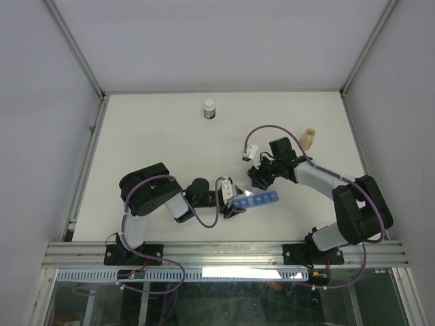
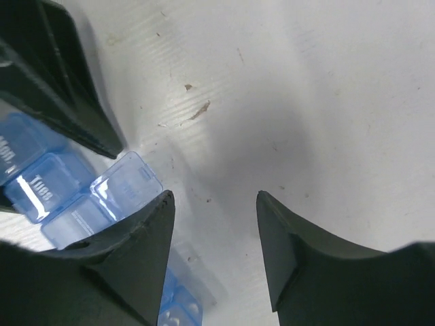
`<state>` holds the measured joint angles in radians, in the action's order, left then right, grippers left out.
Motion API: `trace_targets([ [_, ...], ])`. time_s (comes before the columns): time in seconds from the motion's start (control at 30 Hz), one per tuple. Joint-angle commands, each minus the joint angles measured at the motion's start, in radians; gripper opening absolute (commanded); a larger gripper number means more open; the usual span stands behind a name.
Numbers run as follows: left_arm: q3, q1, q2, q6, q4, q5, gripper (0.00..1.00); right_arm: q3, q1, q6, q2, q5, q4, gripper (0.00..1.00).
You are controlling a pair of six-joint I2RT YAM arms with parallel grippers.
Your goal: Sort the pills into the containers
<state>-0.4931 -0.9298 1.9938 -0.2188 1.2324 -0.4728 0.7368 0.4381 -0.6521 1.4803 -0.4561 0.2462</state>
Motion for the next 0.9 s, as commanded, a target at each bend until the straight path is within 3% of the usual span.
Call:
trace_targets([
  [0.0,0.001,-0.006,-0.076,0.037,0.006,0.005,0.74,0.087,-0.057,-0.034,-0.099,-0.152,0.12,0.56],
  [0.13,0.002,-0.007,-0.13,0.082,-0.013,0.019,0.88,0.119,-0.126,-0.078,-0.142,-0.253,0.222,0.57],
  [0.27,0.016,-0.005,-0.182,0.138,-0.015,0.029,0.95,0.134,-0.166,-0.102,-0.169,-0.3,0.273,0.58],
  [0.5,0.038,0.042,-0.348,0.353,-0.097,0.048,0.96,0.139,-0.257,-0.09,-0.274,-0.361,0.288,0.58],
  [0.7,0.07,0.164,-0.467,0.535,-0.144,0.012,0.93,0.159,-0.288,-0.037,-0.354,-0.371,0.257,0.6],
  [0.87,0.068,0.262,-0.545,0.632,-0.197,-0.01,0.93,0.283,-0.288,0.015,-0.346,-0.412,0.306,0.62],
])
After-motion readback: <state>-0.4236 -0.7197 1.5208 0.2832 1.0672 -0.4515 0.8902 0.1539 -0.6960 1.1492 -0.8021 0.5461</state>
